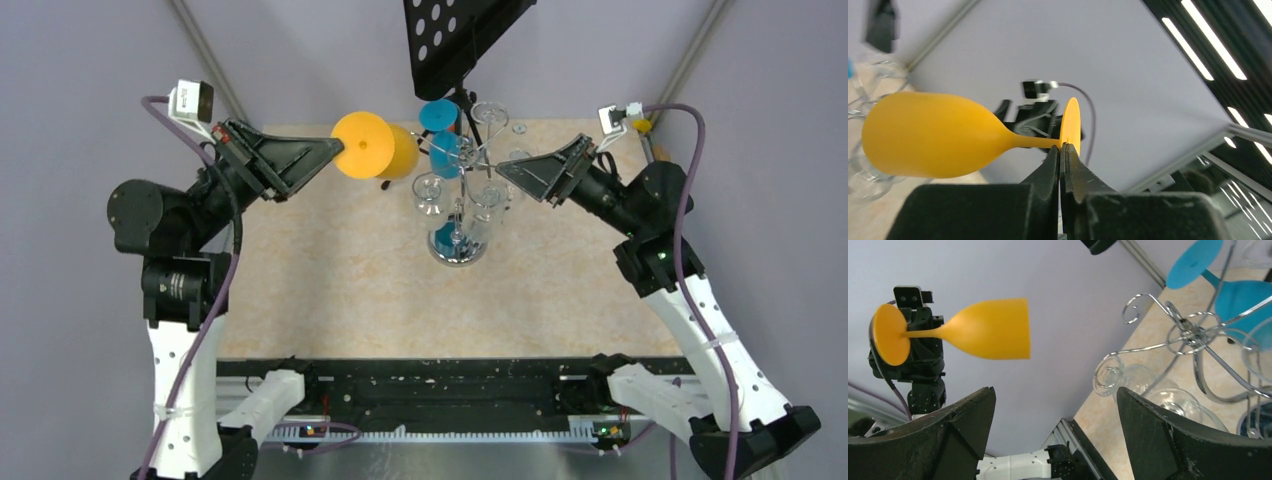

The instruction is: Take the wine glass off the wine glass rack

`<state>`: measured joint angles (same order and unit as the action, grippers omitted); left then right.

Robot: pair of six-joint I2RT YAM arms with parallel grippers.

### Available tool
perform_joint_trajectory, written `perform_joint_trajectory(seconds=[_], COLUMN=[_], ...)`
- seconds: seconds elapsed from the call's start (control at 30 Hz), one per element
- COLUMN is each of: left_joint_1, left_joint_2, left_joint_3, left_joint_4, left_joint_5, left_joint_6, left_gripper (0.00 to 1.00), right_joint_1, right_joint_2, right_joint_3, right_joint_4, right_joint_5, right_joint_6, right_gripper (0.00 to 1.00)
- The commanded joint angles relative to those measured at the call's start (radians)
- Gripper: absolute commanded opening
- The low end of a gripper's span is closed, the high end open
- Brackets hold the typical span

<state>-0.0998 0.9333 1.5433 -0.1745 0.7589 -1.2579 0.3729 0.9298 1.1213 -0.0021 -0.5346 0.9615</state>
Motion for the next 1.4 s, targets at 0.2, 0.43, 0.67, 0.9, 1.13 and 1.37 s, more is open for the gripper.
perform_joint_trajectory(seconds=[0.2, 0.43, 0.67, 0.9, 1.13, 1.37], left_joint_1=[-0.012, -0.048, -0.085, -0.111, -0.125, -0.129], left_joint_2=[0.002, 0.014, 0.032, 0.034, 0.030, 0.032], left_joint_3=[-0.139, -0.184, -0.210, -0.254, -0.280, -0.283], left_joint_4=[0.730, 0.785, 0.804, 0.861, 0.899, 0.928], left_joint_5=[0.039, -0.052, -0.065, -0.082, -0.097, -0.093], left_joint_6=[-0.602, -0.666, -0.688, -0.723, -0.731, -0.721], left_gripper=[0.00, 0.00, 0.00, 0.00, 0.00, 0.00], right_joint_1=[0.117, 0.160, 0.202, 0.211, 0.236, 0.250], right_joint_2=[0.087, 0.141, 0.189, 0.253, 0.311, 0.327], right_joint_3=[0.074, 0.097, 0.121, 0.134, 0.151, 0.168], right_joint_4=[0.336, 0.541, 0.637, 0.828, 0.990, 1.039], right_joint_5=[0.010, -0.028, -0.060, -0.107, -0.134, -0.136], right_joint_6=[0.071, 0.188, 0.246, 0.352, 0.439, 0.456], right_gripper=[0.94, 0.92, 0.83, 0.65, 0.48, 0.12])
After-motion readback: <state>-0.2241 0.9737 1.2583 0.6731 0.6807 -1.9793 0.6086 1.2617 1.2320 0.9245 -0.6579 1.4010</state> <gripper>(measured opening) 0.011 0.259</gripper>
